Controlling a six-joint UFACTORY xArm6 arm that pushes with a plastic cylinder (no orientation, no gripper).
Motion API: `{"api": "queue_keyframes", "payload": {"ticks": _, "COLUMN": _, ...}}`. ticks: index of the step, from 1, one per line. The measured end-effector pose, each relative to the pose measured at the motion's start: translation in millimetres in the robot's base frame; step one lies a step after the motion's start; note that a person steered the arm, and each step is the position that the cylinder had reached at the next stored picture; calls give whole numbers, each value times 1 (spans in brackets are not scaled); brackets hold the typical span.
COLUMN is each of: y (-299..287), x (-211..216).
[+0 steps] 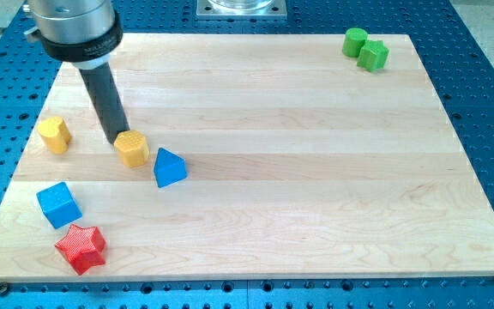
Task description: Place the yellow blocks at the center of the board
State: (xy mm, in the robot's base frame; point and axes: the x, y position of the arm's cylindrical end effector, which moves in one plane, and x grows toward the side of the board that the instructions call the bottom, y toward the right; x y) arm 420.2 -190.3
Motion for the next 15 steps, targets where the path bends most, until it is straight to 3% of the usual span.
{"api": "queue_keyframes", "payload": {"ticks": 2, "y": -61, "x": -47}}
{"api": "queue_keyframes", "payload": {"ticks": 3, "y": -103, "x": -27}}
{"api": "queue_keyframes", "payload": {"ticks": 4, "y": -97, "x": 17}}
{"api": "queue_keyframes", "payload": {"ticks": 5, "y": -30, "x": 0}}
{"api": "queue_keyframes", "payload": {"ticks": 6, "y": -6, "x": 0}}
{"api": "queue_keyframes", "payload": {"ticks": 7, "y": -19, "x": 8}}
{"api": "queue_keyframes", "payload": {"ticks": 9, "y": 79, "x": 11}}
{"api": "queue_keyframes", "payload": {"ticks": 10, "y": 12, "x": 41}}
{"api": "queue_keyframes", "payload": {"ticks": 11, "y": 8, "x": 105}}
{"api": "queue_keyframes", "payload": {"ticks": 12, "y": 52, "x": 91}}
{"api": "queue_keyframes", "payload": {"ticks": 13, "y": 56, "x": 26}}
{"api": "queue_keyframes", "payload": {"ticks": 14, "y": 59, "x": 1}}
{"api": "queue_keyframes", "payload": {"ticks": 15, "y": 37, "x": 16}}
